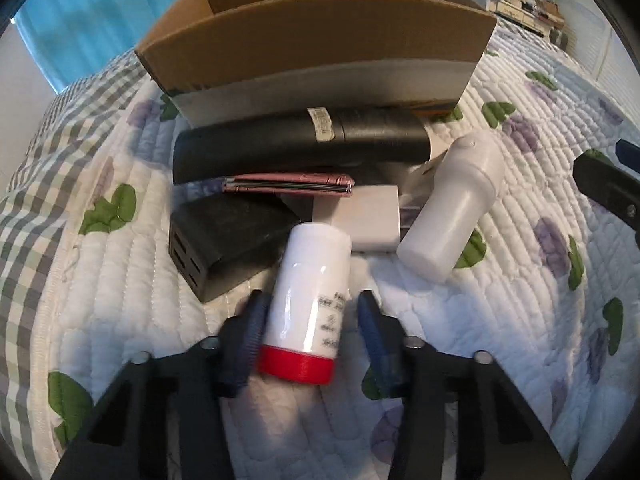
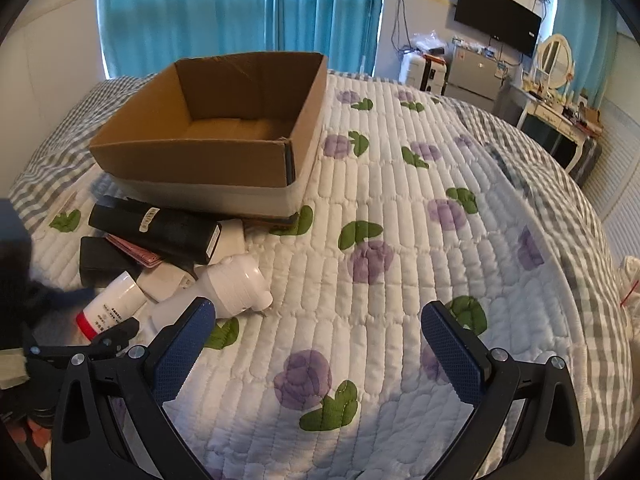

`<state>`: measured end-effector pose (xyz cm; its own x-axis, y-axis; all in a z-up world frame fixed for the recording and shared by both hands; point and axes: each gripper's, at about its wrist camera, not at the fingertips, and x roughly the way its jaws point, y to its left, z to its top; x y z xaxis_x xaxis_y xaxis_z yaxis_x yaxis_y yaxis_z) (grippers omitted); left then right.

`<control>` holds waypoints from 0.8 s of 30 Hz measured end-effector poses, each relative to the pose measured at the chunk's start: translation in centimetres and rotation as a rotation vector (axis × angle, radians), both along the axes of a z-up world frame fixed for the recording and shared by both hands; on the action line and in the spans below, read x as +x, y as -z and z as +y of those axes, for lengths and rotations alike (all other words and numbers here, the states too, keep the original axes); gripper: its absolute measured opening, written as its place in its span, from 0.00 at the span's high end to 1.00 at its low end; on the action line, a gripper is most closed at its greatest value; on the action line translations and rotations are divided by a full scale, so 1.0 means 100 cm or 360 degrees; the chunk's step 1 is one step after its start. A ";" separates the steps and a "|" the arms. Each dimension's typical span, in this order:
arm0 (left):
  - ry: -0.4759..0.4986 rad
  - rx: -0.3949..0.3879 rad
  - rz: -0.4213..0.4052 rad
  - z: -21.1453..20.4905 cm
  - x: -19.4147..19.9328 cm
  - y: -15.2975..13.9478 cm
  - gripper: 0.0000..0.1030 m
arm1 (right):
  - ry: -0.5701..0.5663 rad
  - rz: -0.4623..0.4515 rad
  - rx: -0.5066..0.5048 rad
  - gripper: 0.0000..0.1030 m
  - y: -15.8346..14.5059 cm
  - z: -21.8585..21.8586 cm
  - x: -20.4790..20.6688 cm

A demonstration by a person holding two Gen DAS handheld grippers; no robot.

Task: Organize rigid objects
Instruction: 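Grasp the red-capped white bottle with the left tool while the right tool grasps the white hair dryer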

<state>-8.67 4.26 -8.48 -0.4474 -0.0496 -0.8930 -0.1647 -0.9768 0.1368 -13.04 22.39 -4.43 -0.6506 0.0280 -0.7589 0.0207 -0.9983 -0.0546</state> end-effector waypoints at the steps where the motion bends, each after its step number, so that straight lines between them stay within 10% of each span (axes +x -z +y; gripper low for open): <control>1: 0.0001 0.0011 0.0006 -0.001 0.001 -0.002 0.62 | 0.0002 -0.0007 0.0004 0.00 0.000 0.000 -0.001; 11: -0.0063 0.0296 0.0245 -0.030 0.021 -0.061 0.64 | -0.0014 -0.0169 -0.0011 0.00 0.016 -0.019 -0.006; 24: -0.0166 0.0278 0.0489 -0.043 0.008 -0.058 0.64 | 0.0036 -0.0393 -0.0179 0.16 0.042 -0.058 -0.055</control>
<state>-7.86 -0.01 -2.65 -0.6968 0.0321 -0.7165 -0.0400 -0.9992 -0.0059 -18.55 16.62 -8.67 -0.4456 -0.0532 -0.8936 -0.0026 -0.9982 0.0607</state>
